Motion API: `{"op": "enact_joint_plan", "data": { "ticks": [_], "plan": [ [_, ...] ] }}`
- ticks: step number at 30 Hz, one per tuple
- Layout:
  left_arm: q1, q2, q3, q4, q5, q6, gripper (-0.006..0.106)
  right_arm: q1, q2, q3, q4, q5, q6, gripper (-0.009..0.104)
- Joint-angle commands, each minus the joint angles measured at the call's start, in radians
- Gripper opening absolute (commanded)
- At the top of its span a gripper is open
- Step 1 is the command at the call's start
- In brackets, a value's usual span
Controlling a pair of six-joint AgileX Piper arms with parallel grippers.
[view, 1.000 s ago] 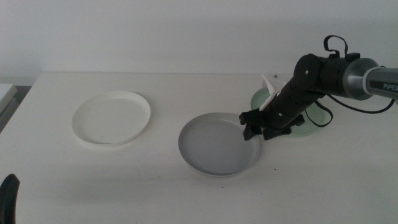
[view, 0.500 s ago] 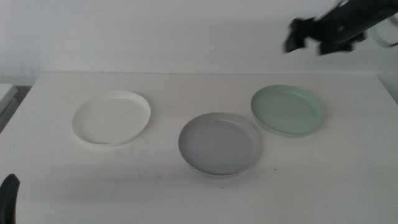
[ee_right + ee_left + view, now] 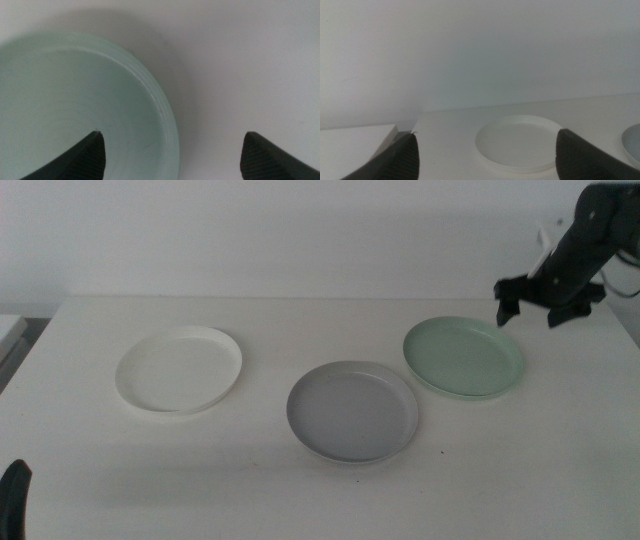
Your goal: Stack the three bowls on top of each other.
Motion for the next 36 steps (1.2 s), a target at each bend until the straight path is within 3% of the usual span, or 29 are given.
{"op": "enact_joint_plan", "data": {
  "ticks": [1, 8, 20, 25, 30, 33, 36],
  "plan": [
    [-0.003, -0.003, 0.0, 0.0, -0.016, -0.001, 0.094, -0.01, 0.031, -0.011, -0.012, -0.011, 0.001, 0.071],
    [-0.003, -0.003, 0.0, 0.0, -0.016, -0.001, 0.094, -0.01, 0.1, -0.011, 0.034, -0.028, 0.001, 0.064],
    [-0.003, -0.003, 0.0, 0.0, -0.016, -0.001, 0.094, -0.01, 0.133, -0.011, 0.031, -0.028, 0.001, 0.04],
    [-0.003, -0.003, 0.0, 0.0, -0.016, -0.001, 0.094, -0.01, 0.133, -0.011, 0.015, -0.028, 0.001, 0.035],
    [-0.003, -0.003, 0.0, 0.0, -0.016, -0.001, 0.094, -0.012, 0.133, -0.011, -0.039, -0.017, 0.001, 0.011],
    [-0.003, -0.003, 0.0, 0.0, -0.016, -0.001, 0.094, -0.024, 0.133, -0.011, -0.038, -0.007, 0.001, -0.003],
    [-0.003, -0.003, 0.0, 0.0, -0.016, -0.001, 0.094, -0.038, 0.113, -0.011, -0.034, 0.011, 0.001, -0.003]
  ]
}}
